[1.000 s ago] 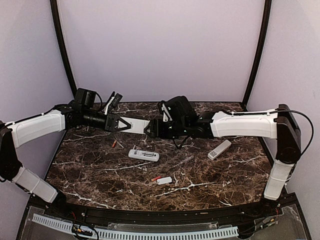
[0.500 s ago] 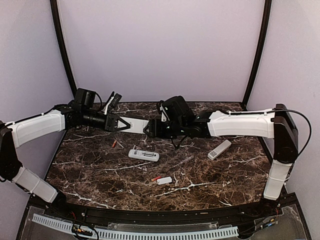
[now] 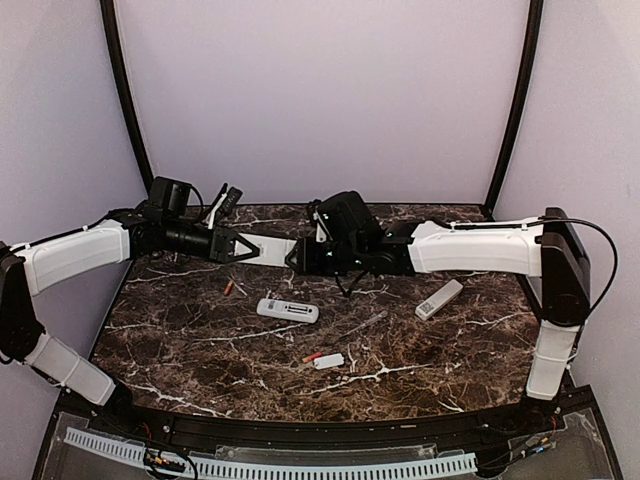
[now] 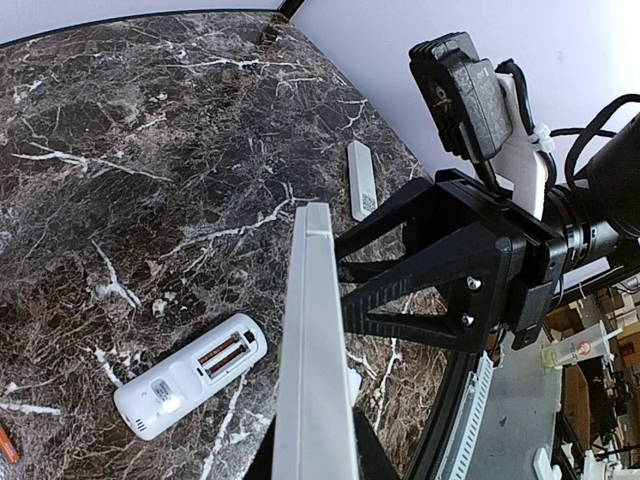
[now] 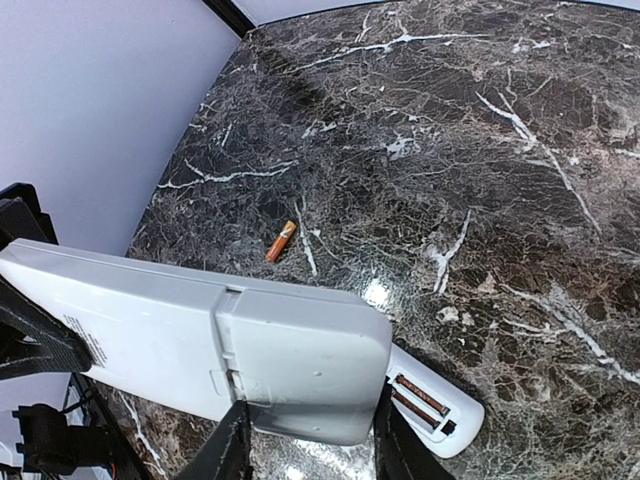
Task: Unload the batteries from the remote control
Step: Remove the battery cover from the remote control.
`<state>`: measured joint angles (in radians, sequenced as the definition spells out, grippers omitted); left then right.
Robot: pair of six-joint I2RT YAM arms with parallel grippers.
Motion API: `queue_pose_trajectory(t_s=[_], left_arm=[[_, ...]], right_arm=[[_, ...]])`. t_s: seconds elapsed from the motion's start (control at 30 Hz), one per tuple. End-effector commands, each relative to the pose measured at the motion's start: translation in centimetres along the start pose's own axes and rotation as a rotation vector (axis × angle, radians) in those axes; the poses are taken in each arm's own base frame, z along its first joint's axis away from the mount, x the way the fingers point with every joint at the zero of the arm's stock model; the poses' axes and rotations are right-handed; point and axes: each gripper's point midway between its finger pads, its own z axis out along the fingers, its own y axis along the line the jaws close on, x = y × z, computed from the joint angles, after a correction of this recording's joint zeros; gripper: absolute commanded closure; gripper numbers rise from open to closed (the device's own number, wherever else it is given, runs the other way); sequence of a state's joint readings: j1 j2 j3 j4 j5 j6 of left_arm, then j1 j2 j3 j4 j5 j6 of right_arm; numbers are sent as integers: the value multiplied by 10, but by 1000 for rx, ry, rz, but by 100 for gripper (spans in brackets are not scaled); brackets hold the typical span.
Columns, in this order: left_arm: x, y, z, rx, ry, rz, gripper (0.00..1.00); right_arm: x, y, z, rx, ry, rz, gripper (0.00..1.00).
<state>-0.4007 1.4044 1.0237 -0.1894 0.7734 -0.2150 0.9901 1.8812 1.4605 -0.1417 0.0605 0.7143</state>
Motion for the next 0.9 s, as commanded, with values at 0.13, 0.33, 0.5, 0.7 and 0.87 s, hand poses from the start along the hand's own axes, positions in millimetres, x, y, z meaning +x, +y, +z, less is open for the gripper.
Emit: queue_pose_trajectory(t_s=[0.13,0.33,0.5,0.7,0.87], left_arm=[[-4,-20,-4,83,-20,33,100],[-4,-15,-5,46,-25,32,100],[-4,-4,-5,-13,-27,28,100],[-3,9,-8,-103,-31,23,100],[-3,14,-9,-134,-35,22,100]], right_arm=[[5,-19,9,93,-9,16,66],[11,-38,7,187,5,27,71],[19,-51,7,244,32,27,72],[33,-65,6,295,76,11,74],[45,-74,3,316,107,-3,74]])
